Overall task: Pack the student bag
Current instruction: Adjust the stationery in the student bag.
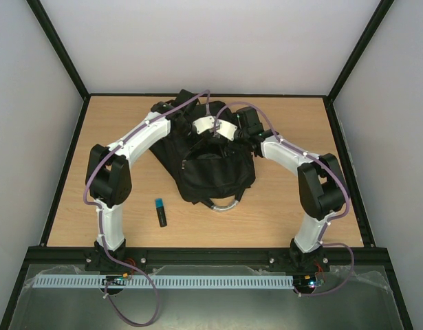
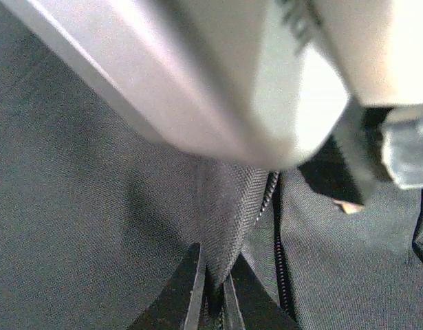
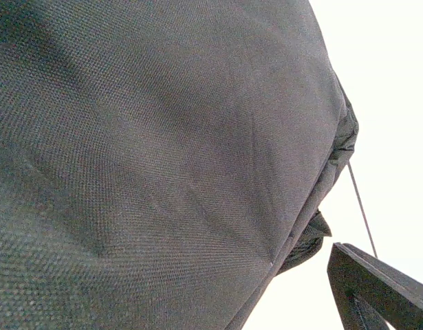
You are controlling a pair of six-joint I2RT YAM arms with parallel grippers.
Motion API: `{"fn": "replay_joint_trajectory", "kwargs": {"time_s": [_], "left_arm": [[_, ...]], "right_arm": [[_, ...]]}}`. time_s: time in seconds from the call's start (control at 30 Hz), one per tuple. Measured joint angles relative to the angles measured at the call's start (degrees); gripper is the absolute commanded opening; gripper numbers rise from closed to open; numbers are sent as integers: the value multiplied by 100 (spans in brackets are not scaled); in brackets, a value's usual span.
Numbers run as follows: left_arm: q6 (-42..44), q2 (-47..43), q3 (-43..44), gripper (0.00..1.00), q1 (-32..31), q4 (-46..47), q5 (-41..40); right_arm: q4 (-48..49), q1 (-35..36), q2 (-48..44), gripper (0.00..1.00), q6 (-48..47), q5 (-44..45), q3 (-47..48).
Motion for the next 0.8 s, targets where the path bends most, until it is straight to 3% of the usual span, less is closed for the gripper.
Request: {"fn": "replay_joint_trajectory", "kwargs": {"time_s": [0.03, 0.43, 0.8], "left_arm": [[0, 0, 2, 2, 0, 0, 0], [20, -4, 0, 2, 0, -24, 0], [20, -9, -31, 2, 0, -4, 0]], "right_arm": [[2, 4, 0, 99, 9, 2, 0], [-693, 9, -398, 99, -699, -839, -365], [-442, 35, -424, 99, -929, -737, -566]]}}
